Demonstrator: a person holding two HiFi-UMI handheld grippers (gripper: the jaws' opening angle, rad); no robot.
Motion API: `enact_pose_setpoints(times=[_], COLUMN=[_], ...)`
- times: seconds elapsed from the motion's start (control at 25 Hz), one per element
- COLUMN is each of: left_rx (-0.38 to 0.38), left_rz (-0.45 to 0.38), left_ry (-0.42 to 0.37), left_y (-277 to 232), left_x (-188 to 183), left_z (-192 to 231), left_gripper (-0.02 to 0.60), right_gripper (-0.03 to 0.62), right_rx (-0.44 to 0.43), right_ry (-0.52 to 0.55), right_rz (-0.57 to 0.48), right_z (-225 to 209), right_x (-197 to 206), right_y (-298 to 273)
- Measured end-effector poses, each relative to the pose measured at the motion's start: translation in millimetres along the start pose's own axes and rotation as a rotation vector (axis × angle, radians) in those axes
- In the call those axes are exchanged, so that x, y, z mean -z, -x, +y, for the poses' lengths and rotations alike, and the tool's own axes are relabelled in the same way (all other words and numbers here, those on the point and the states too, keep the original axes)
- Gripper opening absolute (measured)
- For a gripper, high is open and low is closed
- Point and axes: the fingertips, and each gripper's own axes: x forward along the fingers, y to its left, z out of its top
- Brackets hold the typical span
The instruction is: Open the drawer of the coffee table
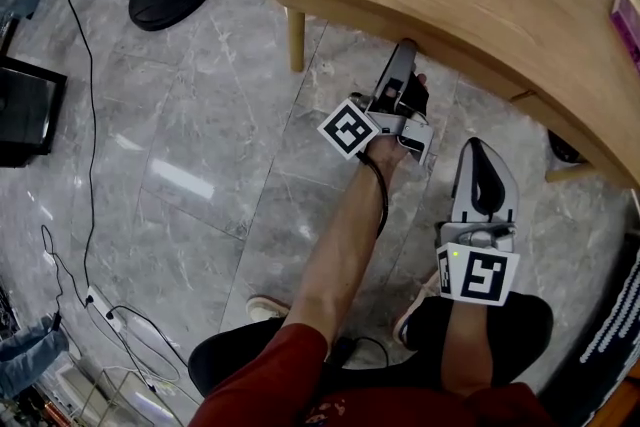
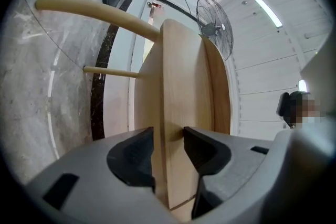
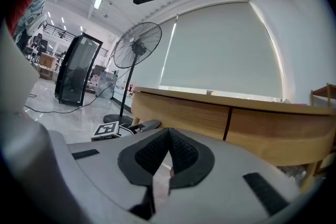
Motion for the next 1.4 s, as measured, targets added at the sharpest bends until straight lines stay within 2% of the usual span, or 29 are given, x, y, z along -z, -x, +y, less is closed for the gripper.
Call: enact_pose_setpoints(times=[0.12,0.16,0.32,0.56,0.8,0.96,1.4], left_rx=[0.029,0.048,0.090,0.056,0.054,0.065,0.062], left_rz=[-0.015,-0.028,-0.043,-0.028,-0.017,-0.011,-0.018], left_ry=[0.013,0.024,0.013,0.013,0.016,0.004,0.009], left_y=[-1.4,-2.5,-14.5,-11.2,-3.0,16.5,60.5], left_x=[-3.3,-6.5,-15.6,-14.0,-15.6,-15.3,-14.3], left_z=[-3.7,-6.0,-17.0,-14.0,-16.8,-28.2,-50.9], left_gripper=[0.167,0.231,0.252,0.229,0.225,0.219,0.219], right_gripper=[-0.005,-0.005,-0.005,-0.005,-0.005,-0.005,-0.005], right_rx=[-0.005,-0.007,-0.007,-0.008,0.000,0.001,-0.011], right_ry=[0.007,0.007,0.002,0.017,0.015,-0.021,-0.013], right_rz=[0.004,0.006,0.017,0.018,0.010,-0.008,-0.050], right_z=[1.5,2.0,1.4,6.1,4.8,7.4,28.4], right_x=[0.5,1.8,8.6,7.9,2.4,-5.2,-25.0], right_y=[-0.4,-0.5,-1.1,-1.3,-1.6,1.5,14.1])
